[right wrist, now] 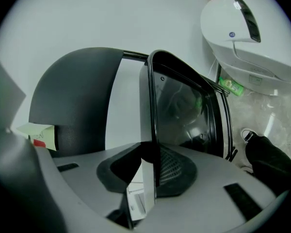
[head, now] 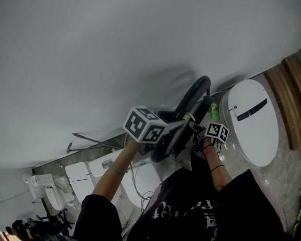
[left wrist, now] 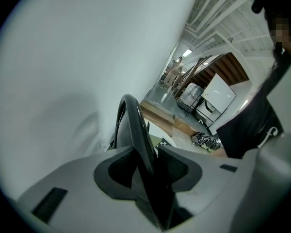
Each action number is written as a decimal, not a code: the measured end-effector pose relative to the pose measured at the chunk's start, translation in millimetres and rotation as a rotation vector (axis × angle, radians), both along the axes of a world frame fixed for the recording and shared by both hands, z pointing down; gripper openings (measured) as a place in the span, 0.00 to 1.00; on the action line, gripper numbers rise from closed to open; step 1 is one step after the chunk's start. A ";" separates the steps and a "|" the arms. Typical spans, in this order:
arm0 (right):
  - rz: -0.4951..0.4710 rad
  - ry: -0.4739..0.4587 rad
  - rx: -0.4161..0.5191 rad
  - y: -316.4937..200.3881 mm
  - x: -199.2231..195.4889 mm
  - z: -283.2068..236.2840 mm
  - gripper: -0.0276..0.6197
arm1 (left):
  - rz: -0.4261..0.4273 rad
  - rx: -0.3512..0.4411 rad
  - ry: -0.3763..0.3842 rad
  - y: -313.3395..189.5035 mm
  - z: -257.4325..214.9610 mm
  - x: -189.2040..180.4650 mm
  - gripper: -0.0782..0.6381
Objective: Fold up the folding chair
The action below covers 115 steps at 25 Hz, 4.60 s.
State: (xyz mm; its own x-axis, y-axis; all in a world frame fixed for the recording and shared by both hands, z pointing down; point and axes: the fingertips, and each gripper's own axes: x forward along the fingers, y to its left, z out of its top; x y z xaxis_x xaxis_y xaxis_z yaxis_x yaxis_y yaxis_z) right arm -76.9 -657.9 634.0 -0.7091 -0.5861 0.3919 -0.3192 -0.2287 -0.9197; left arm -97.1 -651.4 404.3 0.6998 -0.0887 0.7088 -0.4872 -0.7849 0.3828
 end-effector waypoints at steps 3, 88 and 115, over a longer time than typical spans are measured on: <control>0.006 -0.007 -0.012 -37.7 5.2 8.1 0.15 | -0.006 -0.002 -0.026 -39.8 9.1 3.1 0.30; -0.209 0.291 0.386 200.4 -44.7 -172.3 0.15 | -0.582 0.283 0.344 181.8 4.8 -113.9 0.11; -0.262 0.221 0.442 408.4 113.9 -200.1 0.13 | -0.692 0.165 0.296 431.9 37.3 54.5 0.11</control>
State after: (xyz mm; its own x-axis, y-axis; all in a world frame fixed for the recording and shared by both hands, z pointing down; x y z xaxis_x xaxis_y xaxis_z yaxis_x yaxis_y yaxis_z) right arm 36.9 -249.5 434.0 -0.7820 -0.5436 0.3048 -0.5095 0.2760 -0.8150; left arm -42.5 -219.4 441.6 0.6051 -0.6634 0.4401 -0.7832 -0.3971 0.4783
